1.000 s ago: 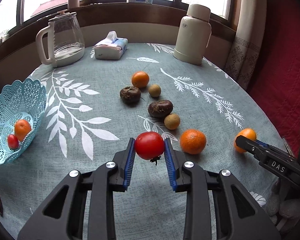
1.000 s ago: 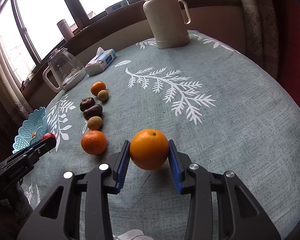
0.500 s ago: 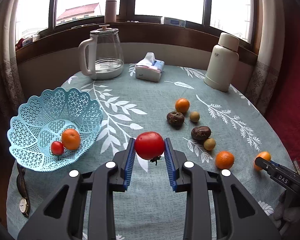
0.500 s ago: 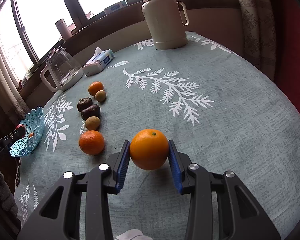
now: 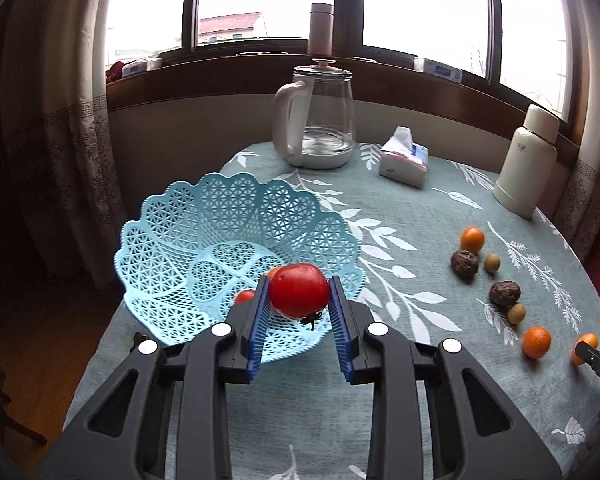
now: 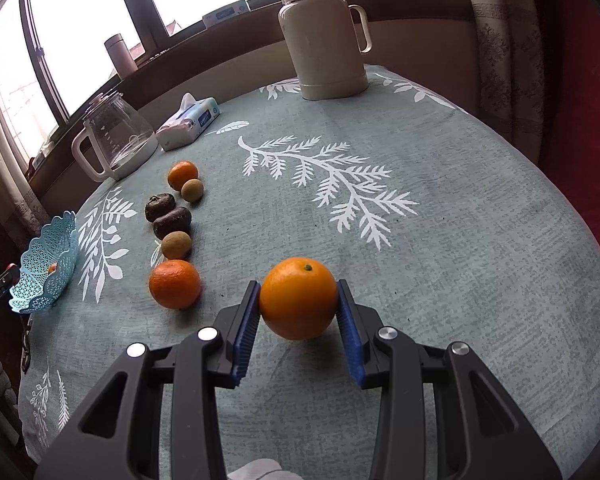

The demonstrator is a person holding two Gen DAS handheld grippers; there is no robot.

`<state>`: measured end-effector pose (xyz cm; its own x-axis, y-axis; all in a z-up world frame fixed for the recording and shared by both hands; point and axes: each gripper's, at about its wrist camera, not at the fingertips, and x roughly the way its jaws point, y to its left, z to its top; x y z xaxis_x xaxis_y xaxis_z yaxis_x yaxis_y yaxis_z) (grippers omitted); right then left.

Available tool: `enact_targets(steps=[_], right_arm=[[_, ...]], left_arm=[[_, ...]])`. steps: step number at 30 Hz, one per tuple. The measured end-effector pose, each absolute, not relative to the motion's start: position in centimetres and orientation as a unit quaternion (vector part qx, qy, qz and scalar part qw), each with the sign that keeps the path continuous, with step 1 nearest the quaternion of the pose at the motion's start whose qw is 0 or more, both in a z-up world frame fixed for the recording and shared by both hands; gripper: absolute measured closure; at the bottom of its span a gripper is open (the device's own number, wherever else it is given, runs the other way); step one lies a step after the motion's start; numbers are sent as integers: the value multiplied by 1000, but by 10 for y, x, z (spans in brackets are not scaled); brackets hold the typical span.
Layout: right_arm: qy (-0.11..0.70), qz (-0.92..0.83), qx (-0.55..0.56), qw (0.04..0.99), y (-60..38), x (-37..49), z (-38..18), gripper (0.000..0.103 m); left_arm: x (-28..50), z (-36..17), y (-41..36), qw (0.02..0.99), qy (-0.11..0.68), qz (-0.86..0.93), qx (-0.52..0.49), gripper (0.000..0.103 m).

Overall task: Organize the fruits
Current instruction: 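Carry the tomato into the blue basket and open the left tool, then lower the large orange into the blue basket and open the right tool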

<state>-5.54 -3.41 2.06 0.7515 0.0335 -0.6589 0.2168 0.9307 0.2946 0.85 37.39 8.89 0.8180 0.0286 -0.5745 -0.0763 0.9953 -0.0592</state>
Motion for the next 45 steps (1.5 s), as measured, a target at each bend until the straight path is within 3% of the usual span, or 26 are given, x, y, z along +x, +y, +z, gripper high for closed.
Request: enact_targets(steps=[17, 18, 22, 29, 37, 45], right_arm=[[356, -67, 168, 917, -31, -54, 20, 65], [356, -67, 168, 917, -31, -54, 20, 65], [356, -68, 167, 917, -31, -54, 19, 65], [355, -70, 166, 918, -31, -54, 20, 65], [354, -76, 156, 919, -28, -54, 24, 65], [333, -37, 158, 929, -4, -46, 52, 65]], left_arm=[[21, 74, 421, 944, 314, 75, -65, 73], [21, 73, 422, 944, 315, 77, -66, 72], [18, 78, 428, 947, 303, 85, -72, 44], [10, 89, 437, 951, 283, 96, -78, 39], [1, 101, 446, 955, 263, 110, -87, 21], [-10, 111, 455, 957, 248, 117, -96, 19]])
